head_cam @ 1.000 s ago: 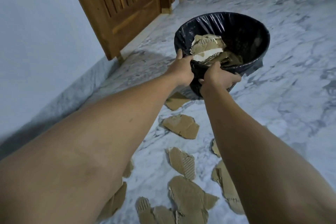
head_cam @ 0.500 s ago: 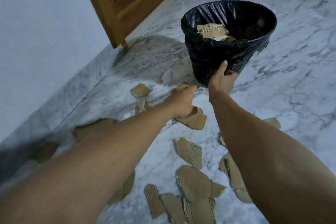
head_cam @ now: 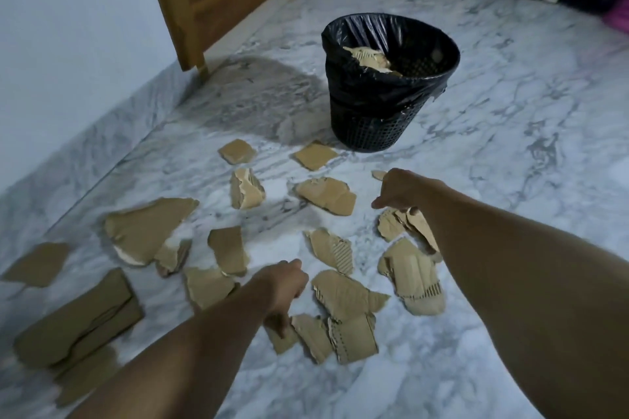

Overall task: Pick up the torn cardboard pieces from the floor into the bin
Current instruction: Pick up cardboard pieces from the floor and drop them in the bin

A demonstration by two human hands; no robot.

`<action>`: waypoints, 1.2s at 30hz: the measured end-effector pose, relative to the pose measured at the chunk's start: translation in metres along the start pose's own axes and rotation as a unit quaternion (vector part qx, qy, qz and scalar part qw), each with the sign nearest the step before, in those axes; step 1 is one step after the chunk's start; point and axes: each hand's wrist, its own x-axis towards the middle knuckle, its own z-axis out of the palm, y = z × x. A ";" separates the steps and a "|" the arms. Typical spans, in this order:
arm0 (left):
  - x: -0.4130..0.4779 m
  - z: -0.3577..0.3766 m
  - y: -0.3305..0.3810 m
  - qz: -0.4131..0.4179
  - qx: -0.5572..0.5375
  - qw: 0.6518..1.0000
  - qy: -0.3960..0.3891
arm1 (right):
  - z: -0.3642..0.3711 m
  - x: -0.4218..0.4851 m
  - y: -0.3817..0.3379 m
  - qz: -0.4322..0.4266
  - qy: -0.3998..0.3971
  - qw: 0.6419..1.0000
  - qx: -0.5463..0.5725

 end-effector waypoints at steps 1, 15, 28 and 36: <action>0.001 0.002 -0.005 -0.006 -0.004 1.000 0.002 | 0.014 -0.010 -0.004 -0.005 -0.007 1.000 -0.003; -0.043 0.028 -0.027 -0.051 -0.019 0.999 0.000 | 0.181 -0.068 -0.049 0.006 0.030 0.998 0.047; -0.011 -0.003 0.020 -0.033 -0.182 0.982 -0.034 | 0.130 -0.063 -0.023 -0.055 -0.145 0.988 0.024; 0.004 0.031 0.046 -0.036 -0.048 0.985 0.160 | 0.181 -0.079 -0.019 -0.077 -0.042 0.996 -0.025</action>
